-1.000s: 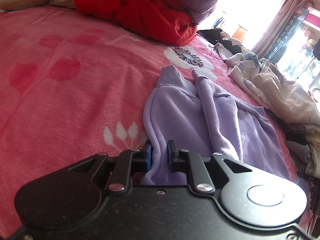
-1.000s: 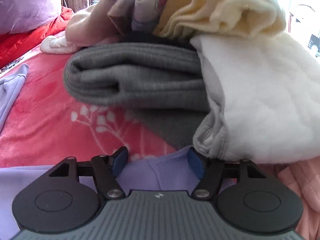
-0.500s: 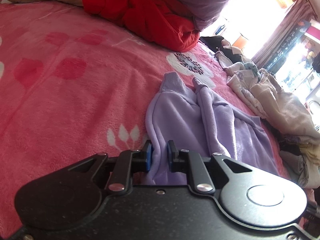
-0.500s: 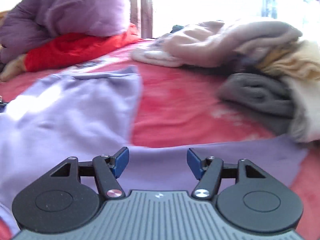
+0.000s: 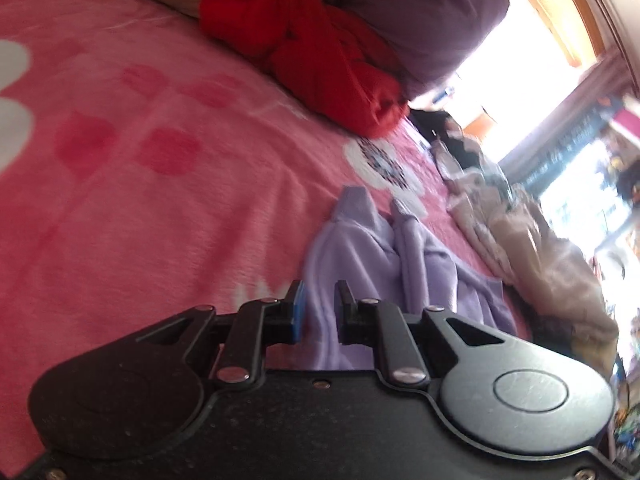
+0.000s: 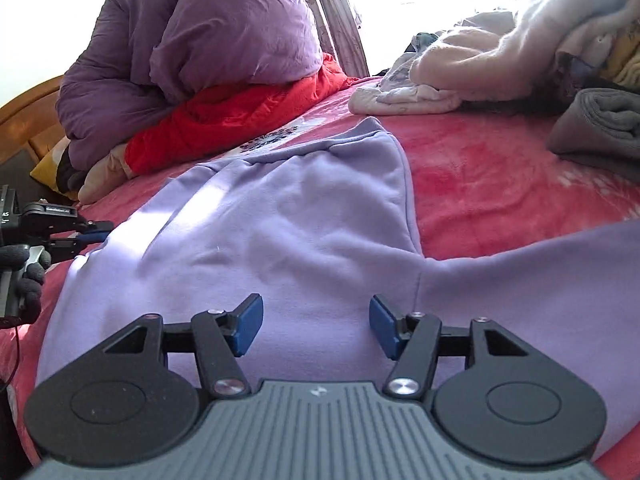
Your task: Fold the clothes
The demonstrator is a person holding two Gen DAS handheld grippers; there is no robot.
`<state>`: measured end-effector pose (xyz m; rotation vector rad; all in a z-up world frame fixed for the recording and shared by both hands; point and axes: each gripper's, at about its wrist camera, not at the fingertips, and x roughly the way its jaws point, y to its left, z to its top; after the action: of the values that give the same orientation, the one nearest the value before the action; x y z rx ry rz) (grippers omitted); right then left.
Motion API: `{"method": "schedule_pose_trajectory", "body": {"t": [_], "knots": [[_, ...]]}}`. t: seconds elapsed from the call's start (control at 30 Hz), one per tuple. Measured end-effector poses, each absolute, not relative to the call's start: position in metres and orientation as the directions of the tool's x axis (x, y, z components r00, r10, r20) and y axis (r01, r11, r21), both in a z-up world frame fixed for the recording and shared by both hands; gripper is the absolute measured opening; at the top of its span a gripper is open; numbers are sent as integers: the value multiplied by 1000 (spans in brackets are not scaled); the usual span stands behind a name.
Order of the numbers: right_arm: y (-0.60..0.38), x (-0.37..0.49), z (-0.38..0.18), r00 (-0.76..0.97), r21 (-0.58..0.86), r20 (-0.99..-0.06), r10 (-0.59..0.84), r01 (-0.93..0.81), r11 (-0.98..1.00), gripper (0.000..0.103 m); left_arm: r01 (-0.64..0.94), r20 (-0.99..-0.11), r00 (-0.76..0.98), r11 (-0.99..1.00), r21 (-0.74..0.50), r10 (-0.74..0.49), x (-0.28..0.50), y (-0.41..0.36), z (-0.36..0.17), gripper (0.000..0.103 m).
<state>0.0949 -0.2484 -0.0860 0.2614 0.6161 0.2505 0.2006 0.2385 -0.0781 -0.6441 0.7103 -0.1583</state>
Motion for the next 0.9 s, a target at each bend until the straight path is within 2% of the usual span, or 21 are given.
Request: {"method": "schedule_pose_trajectory", "body": {"t": [0.07, 0.13, 0.33, 0.43, 0.57, 0.63, 0.67, 0.73, 0.8, 0.9], "knots": [[-251, 96, -89, 790, 328, -527, 314, -152, 932, 59, -71, -587, 742, 832, -549, -324, 204, 227, -81, 11], [-252, 96, -91, 791, 335, -523, 317, -152, 930, 59, -76, -596, 757, 871, -486, -267, 200, 222, -76, 6], [-253, 97, -92, 793, 344, -517, 321, -151, 927, 59, -73, -471, 865, 885, -461, -174, 164, 231, -30, 5], [-254, 95, -91, 797, 346, -513, 317, -147, 927, 60, -18, -430, 888, 920, -392, -166, 152, 212, -8, 5], [-256, 93, -90, 802, 352, -510, 312, -137, 926, 60, 112, -433, 871, 953, -281, -230, 164, 160, 0, 5], [-258, 93, -91, 802, 358, -510, 312, -132, 924, 60, 255, -480, 807, 935, -245, -345, 175, 124, -14, 6], [-258, 93, -91, 801, 360, -510, 312, -130, 924, 60, 315, -519, 759, 919, -236, -393, 179, 109, -24, 11], [-259, 94, -92, 801, 363, -511, 312, -127, 923, 60, 371, -582, 708, 912, -175, -400, 180, 89, -37, 11], [-259, 95, -92, 801, 365, -511, 313, -127, 922, 60, 394, -561, 704, 897, -200, -434, 177, 99, -28, 11], [-260, 96, -93, 799, 372, -510, 319, -129, 919, 61, 336, -460, 764, 888, -313, -451, 176, 146, -4, 11]]}}
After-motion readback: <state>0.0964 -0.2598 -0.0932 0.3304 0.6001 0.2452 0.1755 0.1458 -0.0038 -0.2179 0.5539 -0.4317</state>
